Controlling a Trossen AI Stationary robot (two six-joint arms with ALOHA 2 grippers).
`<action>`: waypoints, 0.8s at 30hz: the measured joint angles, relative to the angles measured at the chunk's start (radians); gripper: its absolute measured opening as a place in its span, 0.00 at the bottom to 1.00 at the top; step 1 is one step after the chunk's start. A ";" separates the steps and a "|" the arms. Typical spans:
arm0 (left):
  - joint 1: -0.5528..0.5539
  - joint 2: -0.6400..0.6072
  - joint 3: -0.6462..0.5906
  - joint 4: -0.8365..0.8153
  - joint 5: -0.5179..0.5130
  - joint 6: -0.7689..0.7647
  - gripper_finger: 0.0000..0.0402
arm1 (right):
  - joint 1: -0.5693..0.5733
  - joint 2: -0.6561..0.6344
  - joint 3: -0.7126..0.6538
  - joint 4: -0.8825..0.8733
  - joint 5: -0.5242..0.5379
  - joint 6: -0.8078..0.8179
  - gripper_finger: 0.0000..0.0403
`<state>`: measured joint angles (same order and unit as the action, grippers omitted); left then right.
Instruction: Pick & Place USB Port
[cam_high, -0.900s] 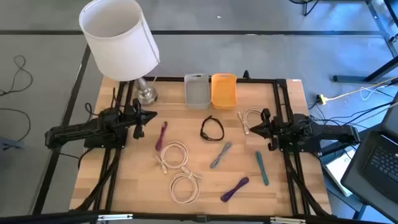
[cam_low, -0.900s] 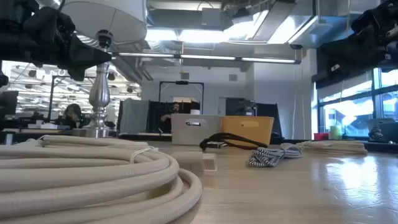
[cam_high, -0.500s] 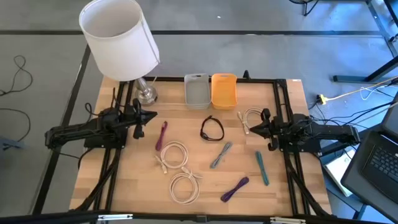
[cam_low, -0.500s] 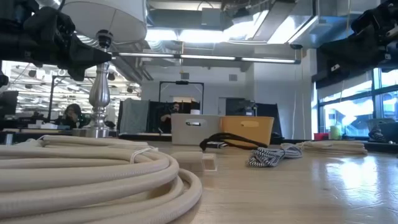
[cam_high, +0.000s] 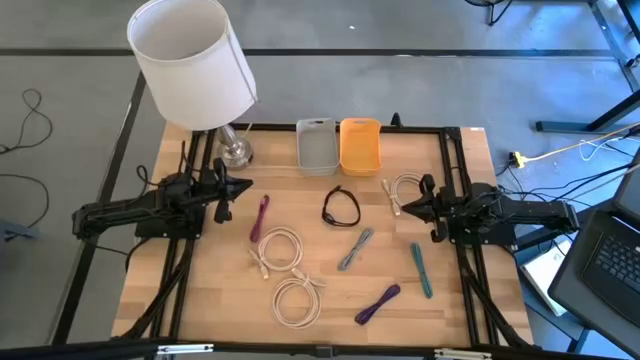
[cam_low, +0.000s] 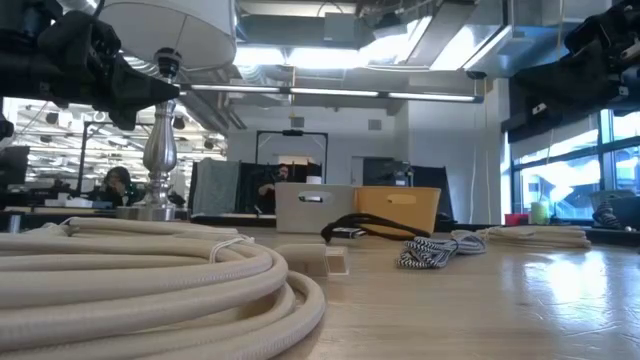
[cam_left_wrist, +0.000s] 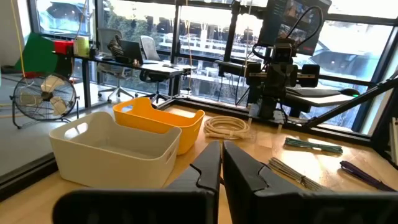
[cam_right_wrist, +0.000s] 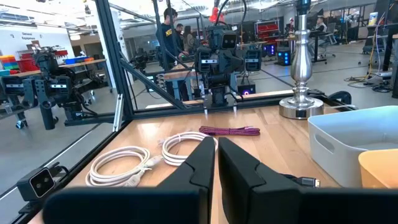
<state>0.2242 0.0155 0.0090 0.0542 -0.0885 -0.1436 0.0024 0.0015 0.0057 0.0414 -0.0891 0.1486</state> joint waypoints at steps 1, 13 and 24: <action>0.000 0.000 0.000 0.000 0.000 0.000 0.02 | 0.000 0.000 0.000 0.000 0.000 0.000 0.06; 0.000 0.000 0.000 0.000 0.000 0.000 0.03 | 0.000 0.000 0.000 0.000 0.000 0.000 0.06; 0.000 0.000 0.000 0.000 0.000 0.000 0.02 | 0.000 0.000 0.000 0.011 0.002 -0.032 0.06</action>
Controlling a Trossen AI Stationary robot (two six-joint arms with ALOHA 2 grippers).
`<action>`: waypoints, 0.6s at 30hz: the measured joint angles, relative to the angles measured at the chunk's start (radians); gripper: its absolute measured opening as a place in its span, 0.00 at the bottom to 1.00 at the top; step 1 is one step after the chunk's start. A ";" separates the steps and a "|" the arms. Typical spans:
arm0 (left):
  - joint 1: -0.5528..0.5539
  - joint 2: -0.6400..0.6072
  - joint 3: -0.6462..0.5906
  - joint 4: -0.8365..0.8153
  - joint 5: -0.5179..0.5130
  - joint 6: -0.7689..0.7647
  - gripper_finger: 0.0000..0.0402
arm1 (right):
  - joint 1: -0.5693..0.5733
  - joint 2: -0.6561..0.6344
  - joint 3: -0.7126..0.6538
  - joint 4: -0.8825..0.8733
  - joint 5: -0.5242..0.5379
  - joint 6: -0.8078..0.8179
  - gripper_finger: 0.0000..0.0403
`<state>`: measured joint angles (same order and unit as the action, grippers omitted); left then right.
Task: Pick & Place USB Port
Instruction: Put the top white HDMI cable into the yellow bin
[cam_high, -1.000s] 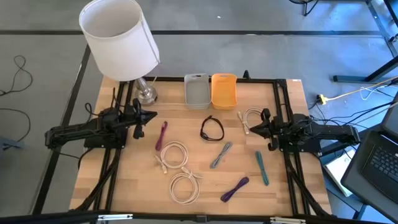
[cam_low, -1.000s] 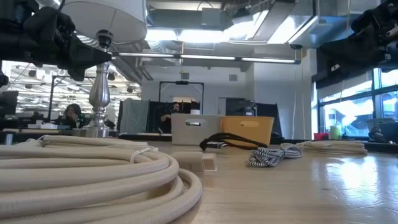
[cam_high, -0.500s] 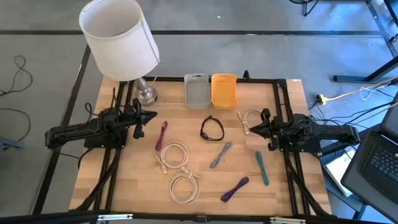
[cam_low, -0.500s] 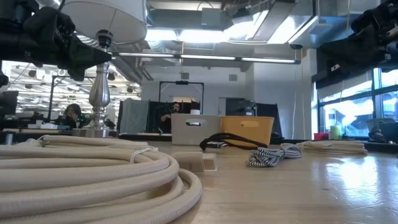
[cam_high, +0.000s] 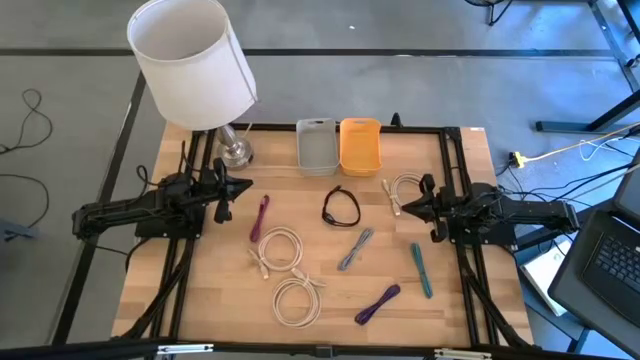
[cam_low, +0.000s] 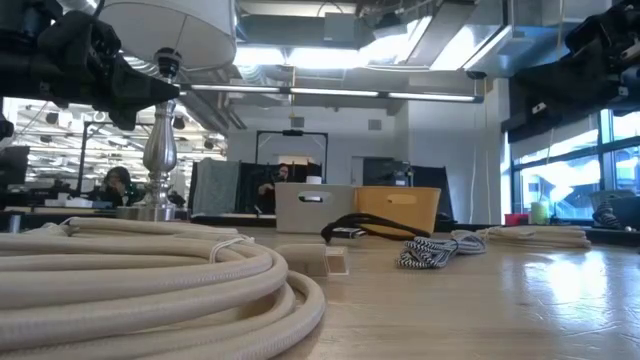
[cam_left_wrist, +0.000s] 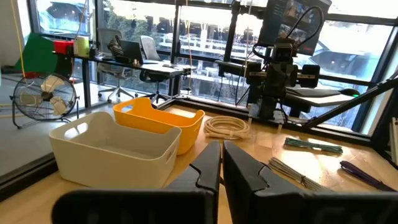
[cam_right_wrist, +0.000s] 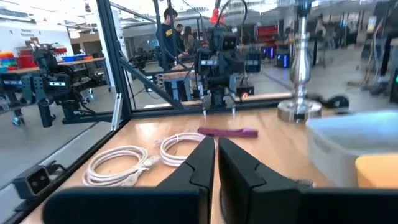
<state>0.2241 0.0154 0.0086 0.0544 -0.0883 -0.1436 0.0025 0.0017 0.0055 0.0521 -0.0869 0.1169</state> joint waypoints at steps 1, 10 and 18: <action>0.000 0.000 0.000 0.000 0.000 0.000 0.02 | 0.000 0.000 0.000 0.009 0.001 -0.011 0.06; 0.000 0.000 0.000 0.001 0.000 0.000 0.03 | 0.000 0.000 0.000 0.206 0.226 0.090 0.06; 0.000 0.000 0.000 0.167 -0.060 -0.115 0.03 | 0.000 0.003 0.000 0.700 0.340 0.345 0.06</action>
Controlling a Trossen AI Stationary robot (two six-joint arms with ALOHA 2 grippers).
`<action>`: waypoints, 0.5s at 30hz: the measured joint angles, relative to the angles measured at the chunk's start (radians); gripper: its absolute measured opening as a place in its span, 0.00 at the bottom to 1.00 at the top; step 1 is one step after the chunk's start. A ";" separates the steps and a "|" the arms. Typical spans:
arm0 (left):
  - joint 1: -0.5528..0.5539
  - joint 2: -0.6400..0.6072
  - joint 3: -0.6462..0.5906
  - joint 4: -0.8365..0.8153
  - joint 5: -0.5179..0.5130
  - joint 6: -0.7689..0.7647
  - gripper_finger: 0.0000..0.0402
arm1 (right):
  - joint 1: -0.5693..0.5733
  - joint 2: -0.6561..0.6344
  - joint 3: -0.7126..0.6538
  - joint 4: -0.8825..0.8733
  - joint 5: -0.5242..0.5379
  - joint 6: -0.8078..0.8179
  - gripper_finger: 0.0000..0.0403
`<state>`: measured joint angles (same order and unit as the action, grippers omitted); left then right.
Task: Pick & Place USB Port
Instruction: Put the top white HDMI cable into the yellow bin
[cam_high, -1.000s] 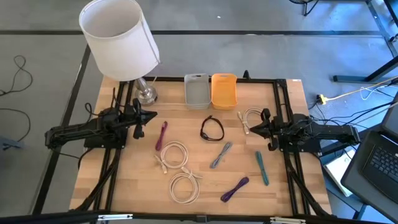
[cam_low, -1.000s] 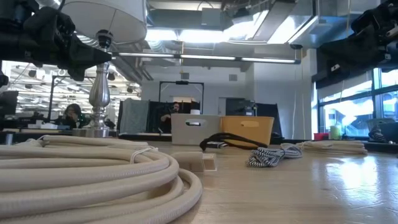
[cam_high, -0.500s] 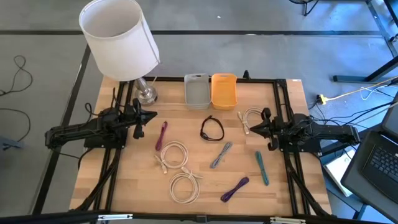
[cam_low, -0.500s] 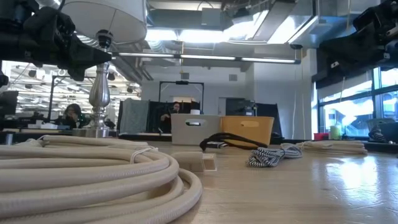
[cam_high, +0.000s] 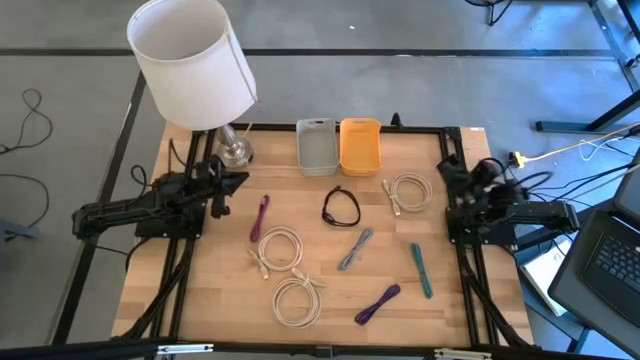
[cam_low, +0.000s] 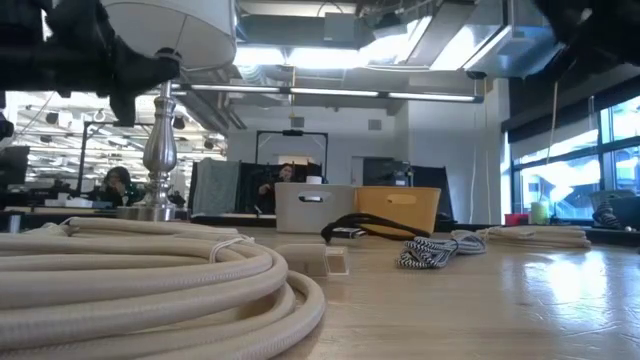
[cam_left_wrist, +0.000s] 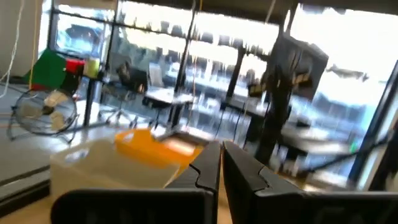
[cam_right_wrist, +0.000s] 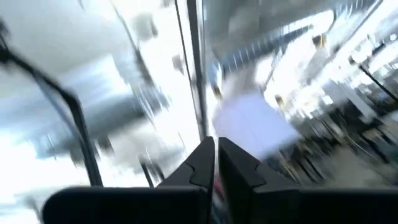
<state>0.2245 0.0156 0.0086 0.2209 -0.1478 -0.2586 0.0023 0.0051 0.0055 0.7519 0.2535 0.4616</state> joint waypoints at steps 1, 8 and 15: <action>0.000 0.000 0.000 0.033 0.001 -0.023 0.03 | 0.000 0.000 0.000 0.032 0.014 0.005 0.06; 0.000 0.003 0.000 0.172 -0.040 -0.141 0.02 | 0.000 0.044 0.002 0.081 0.096 0.035 0.06; 0.000 0.003 0.000 0.182 -0.094 -0.218 0.03 | 0.000 0.226 0.074 0.043 0.205 -0.006 0.06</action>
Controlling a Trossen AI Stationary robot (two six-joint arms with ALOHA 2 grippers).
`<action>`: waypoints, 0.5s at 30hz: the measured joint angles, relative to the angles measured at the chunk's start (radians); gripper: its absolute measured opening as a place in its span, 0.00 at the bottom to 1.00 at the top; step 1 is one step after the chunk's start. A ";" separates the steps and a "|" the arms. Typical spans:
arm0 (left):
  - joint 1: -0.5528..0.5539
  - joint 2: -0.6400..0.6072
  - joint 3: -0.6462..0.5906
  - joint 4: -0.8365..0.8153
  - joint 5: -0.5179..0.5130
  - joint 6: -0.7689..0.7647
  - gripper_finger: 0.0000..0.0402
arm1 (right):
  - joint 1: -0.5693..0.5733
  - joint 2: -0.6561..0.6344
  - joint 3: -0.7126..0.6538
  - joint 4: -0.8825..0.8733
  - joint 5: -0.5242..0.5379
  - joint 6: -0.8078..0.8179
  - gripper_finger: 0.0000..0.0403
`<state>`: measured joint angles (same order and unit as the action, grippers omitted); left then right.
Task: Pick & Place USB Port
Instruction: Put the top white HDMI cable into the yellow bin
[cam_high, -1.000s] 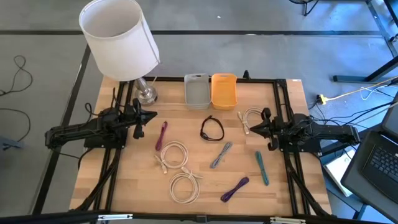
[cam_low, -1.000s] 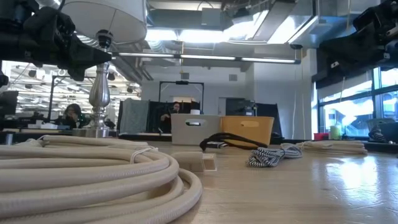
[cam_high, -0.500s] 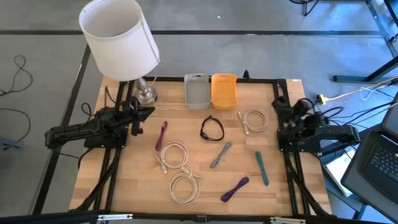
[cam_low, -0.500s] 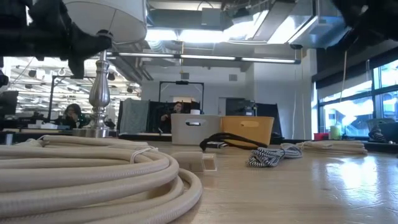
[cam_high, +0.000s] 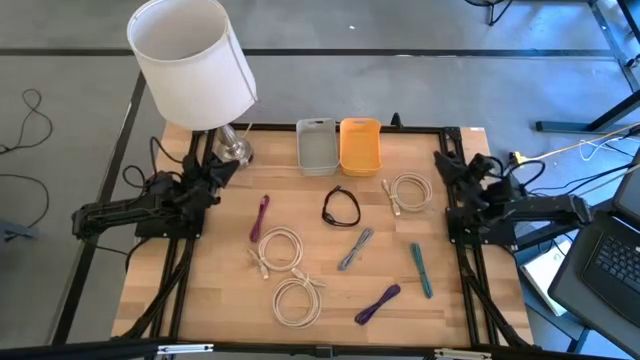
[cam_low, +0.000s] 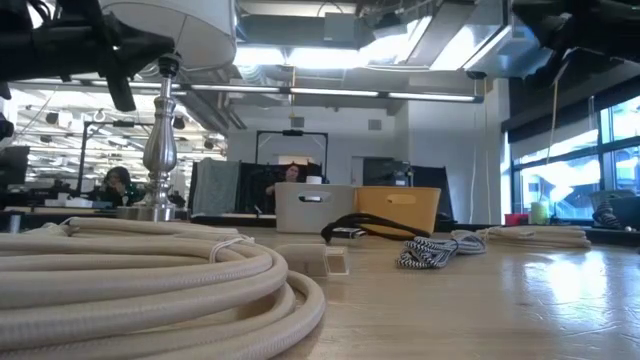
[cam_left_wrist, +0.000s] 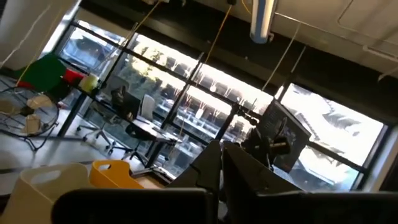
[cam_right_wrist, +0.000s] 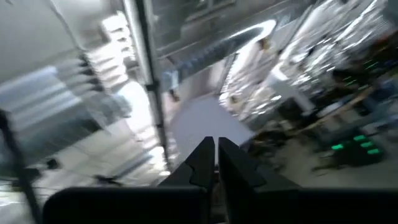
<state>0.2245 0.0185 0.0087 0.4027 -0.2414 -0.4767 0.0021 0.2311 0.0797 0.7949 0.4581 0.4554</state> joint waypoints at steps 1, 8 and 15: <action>0.000 0.000 0.000 0.014 -0.014 -0.007 0.03 | 0.000 0.023 0.014 0.001 0.015 -0.028 0.06; -0.001 0.001 0.001 0.145 0.078 -0.214 0.02 | 0.000 0.117 0.132 -0.035 0.005 -0.103 0.06; -0.041 0.151 0.016 -0.109 0.132 -0.462 0.01 | 0.000 0.118 0.338 -0.668 0.028 -0.124 0.06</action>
<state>0.1832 0.1693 0.0246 0.2939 -0.1089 -0.9387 0.0021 0.3487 0.4178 0.1265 0.4860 0.3315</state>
